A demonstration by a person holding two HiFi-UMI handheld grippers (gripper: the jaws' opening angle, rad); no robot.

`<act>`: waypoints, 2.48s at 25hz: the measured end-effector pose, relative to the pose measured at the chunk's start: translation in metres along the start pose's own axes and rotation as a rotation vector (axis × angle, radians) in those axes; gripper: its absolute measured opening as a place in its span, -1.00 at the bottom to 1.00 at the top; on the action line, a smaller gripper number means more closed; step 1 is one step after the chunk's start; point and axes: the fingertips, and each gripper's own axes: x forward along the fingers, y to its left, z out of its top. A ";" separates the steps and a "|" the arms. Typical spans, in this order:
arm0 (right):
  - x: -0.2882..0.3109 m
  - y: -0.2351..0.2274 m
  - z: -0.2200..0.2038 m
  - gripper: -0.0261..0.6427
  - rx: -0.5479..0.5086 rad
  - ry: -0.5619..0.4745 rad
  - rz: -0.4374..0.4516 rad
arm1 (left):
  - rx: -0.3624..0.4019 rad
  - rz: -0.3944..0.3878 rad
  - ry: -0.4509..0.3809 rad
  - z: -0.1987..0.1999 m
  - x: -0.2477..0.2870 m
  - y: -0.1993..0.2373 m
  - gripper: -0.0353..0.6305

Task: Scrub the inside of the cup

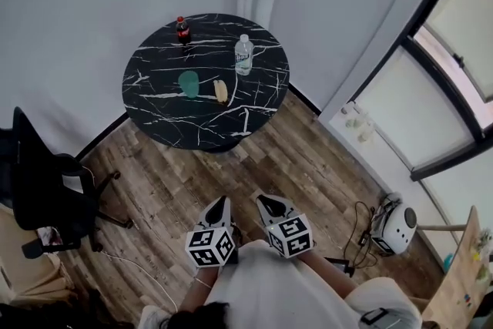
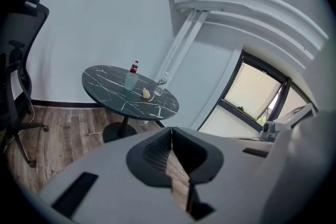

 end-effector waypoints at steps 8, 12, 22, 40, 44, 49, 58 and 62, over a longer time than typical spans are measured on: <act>0.045 -0.004 0.025 -0.81 0.036 0.026 -0.035 | 0.019 -0.095 0.063 0.028 0.035 0.026 -0.86; 0.065 -0.015 0.037 -0.81 0.113 0.006 -0.064 | 0.050 -0.103 0.084 0.045 0.054 0.043 -0.86; 0.097 -0.036 0.063 -0.81 0.259 -0.047 -0.128 | 0.085 -0.189 0.081 0.087 0.088 0.065 -0.86; 0.174 -0.065 0.102 -0.81 0.372 -0.034 -0.058 | -0.019 -0.074 0.018 0.128 0.112 0.130 -0.86; 0.198 -0.076 0.122 -0.81 0.296 -0.018 -0.040 | -0.034 -0.025 0.018 0.141 0.130 0.142 -0.86; 0.228 -0.102 0.138 -0.81 0.232 0.027 -0.031 | -0.048 0.000 0.024 0.150 0.159 0.142 -0.86; 0.269 -0.137 0.165 -0.80 0.206 0.069 0.046 | -0.137 0.129 -0.029 0.171 0.192 0.162 -0.86; 0.287 -0.146 0.168 -0.45 0.213 0.117 0.094 | -0.146 0.177 -0.045 0.176 0.202 0.163 -0.86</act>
